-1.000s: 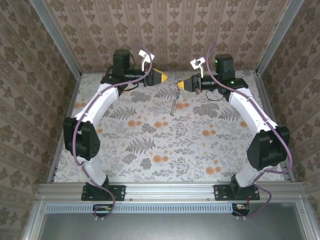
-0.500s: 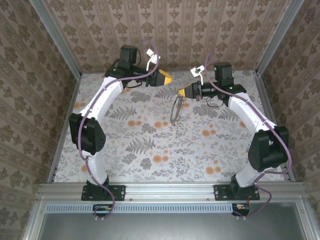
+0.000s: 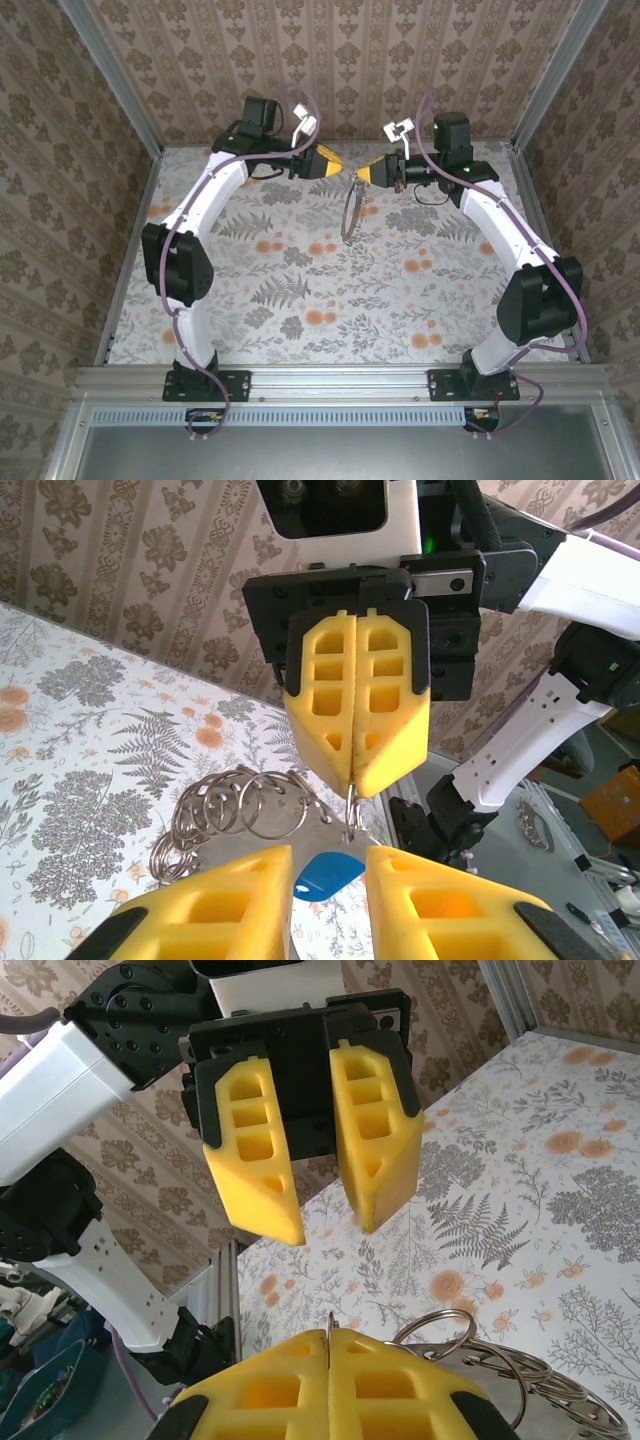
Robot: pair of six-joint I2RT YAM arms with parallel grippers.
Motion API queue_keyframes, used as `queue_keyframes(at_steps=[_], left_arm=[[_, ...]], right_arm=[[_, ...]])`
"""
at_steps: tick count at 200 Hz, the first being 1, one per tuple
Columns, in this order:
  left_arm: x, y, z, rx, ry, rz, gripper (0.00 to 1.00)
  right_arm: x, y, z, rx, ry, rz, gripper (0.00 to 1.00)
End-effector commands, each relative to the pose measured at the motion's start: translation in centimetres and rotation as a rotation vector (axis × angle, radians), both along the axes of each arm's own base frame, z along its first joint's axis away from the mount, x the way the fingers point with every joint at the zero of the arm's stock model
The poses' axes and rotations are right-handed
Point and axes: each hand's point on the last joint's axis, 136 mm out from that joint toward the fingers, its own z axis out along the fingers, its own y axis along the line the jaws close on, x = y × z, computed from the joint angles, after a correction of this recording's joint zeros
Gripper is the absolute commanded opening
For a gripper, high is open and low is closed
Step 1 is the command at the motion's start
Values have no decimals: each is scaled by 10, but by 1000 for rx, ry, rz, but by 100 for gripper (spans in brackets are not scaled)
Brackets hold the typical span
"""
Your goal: Put the keys on the keyring
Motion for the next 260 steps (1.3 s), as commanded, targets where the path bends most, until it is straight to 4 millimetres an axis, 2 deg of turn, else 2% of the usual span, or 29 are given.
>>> queue_keyframes(at_steps=[1,64,168,248,253,260], left_arm=[[-1,-6,1,-33,-17,-47,26],[-5,-17,-3,-35,-3,-77,25],[-7,-5,6,-47,-39,-47,25],[-10,-14,11,-62,-46,-64,26],[-19,-22,11,-63,-48,-90,26],[-21,-24,11,-65,-47,-99,26]], right_arm=[[-5,3,15,29,-26,38,0],[-5,4,11,23,-20,37,0],[0,3,0,7,-1,13,0],[0,3,-3,10,6,10,0],[0,3,-3,10,6,10,0],[0,3,-2,10,5,10,0]])
